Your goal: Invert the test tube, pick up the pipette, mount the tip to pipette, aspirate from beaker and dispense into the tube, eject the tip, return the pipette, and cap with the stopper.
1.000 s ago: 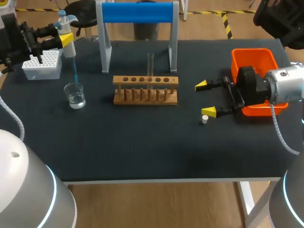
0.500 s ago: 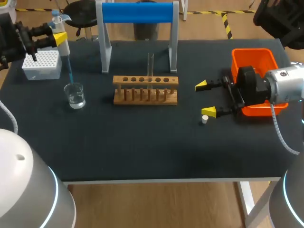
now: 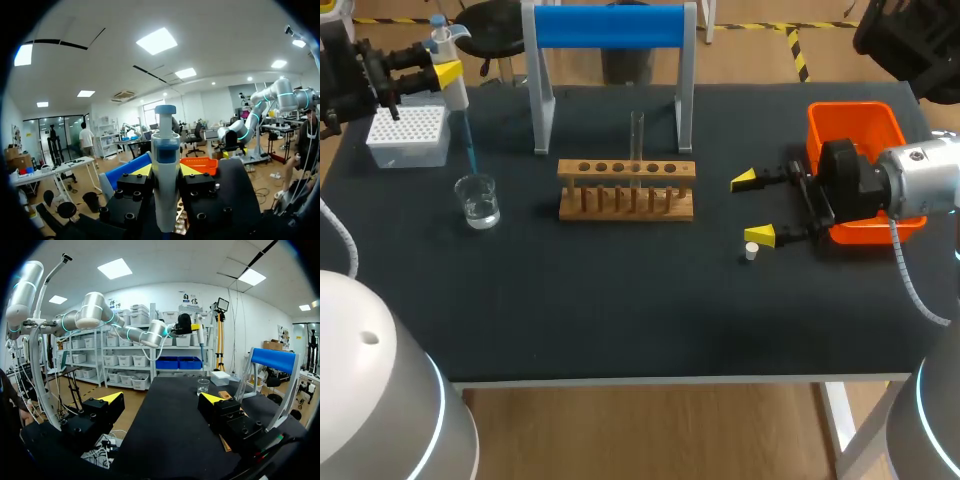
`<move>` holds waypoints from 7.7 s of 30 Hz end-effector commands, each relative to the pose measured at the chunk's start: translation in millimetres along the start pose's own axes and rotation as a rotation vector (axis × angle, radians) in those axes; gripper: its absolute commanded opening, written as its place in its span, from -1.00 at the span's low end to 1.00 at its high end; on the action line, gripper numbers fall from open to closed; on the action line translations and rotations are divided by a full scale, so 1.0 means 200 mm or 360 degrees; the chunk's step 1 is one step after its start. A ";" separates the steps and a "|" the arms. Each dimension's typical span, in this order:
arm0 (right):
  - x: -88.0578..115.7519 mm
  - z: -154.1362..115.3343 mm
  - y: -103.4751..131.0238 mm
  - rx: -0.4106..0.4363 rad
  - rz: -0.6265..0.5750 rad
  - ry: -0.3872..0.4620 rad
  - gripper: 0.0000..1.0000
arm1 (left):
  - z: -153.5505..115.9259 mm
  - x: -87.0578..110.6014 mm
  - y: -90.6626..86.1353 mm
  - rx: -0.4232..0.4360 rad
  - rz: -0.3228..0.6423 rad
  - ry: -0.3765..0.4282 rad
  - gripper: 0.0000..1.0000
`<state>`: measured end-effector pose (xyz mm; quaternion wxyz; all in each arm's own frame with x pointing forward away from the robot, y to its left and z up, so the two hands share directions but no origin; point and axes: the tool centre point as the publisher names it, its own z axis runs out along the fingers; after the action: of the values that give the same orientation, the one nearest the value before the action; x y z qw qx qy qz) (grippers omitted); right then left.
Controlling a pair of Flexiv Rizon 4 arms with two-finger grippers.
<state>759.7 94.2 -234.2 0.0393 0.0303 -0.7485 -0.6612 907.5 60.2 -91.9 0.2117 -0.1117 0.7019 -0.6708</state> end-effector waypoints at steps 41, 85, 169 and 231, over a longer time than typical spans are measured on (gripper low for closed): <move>0.00 0.00 0.00 0.0001 0.0000 0.0000 1.00 | -0.01 0.02 0.02 0.0022 -0.0048 -0.0001 -1.00; 0.01 1.18 0.06 0.0402 -0.0048 -0.0322 1.00 | -0.01 0.02 0.02 0.0022 -0.0048 -0.0001 -1.00; -0.33 1.38 -0.17 0.0549 0.0040 -0.0757 1.00 | -0.01 0.02 0.02 0.0022 -0.0048 -0.0001 -1.00; -0.33 1.38 -0.17 0.0549 0.0040 -0.0757 1.00 | -0.05 0.01 0.51 0.0034 0.0016 -0.0075 -1.00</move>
<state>796.7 370.2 -303.7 -0.1358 -0.1292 -0.8375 -0.5133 914.9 75.2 -192.4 0.2326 -0.1230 0.6911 -0.6732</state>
